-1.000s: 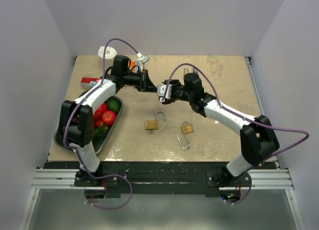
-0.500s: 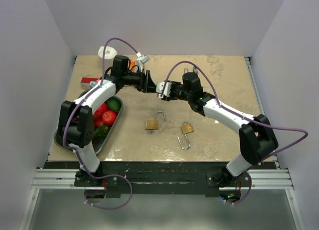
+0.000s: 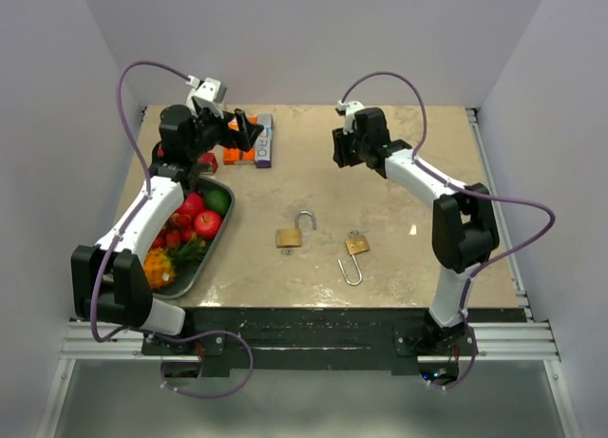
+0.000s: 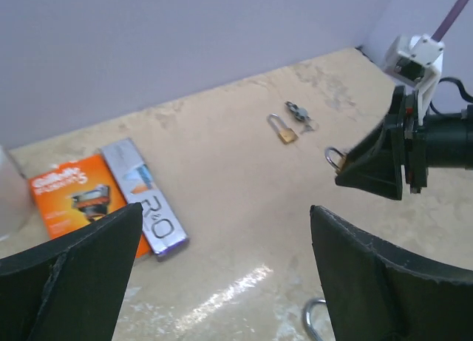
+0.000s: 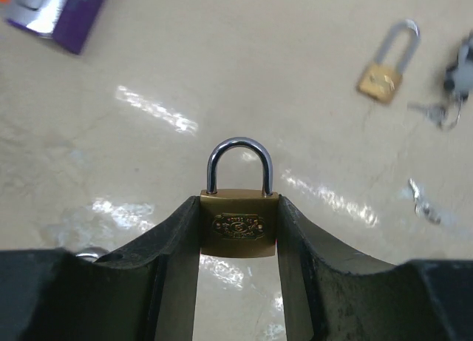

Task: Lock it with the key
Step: Place the lock at the center of the board.

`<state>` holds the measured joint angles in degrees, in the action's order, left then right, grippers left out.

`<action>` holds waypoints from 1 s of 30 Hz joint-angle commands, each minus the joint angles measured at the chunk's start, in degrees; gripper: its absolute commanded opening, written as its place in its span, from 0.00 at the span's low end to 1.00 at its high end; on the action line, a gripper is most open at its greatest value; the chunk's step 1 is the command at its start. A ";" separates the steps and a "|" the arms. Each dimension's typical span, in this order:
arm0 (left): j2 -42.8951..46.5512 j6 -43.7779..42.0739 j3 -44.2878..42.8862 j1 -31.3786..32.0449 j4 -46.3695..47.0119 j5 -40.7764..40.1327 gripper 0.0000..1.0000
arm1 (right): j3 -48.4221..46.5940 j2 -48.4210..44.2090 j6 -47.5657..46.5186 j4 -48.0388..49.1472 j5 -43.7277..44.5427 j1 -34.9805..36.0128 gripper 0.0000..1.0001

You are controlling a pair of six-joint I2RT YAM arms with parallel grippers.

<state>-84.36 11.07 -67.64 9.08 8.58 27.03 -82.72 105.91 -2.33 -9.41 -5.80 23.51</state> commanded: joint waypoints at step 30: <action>-1.42 -2.46 0.31 0.06 -2.25 -3.21 0.97 | -16.42 21.88 19.29 -8.43 21.53 -4.26 0.14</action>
<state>-85.67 7.97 -67.48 9.13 4.62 23.24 -96.31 127.35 15.84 -19.68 13.15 19.49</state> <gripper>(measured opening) 0.974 0.424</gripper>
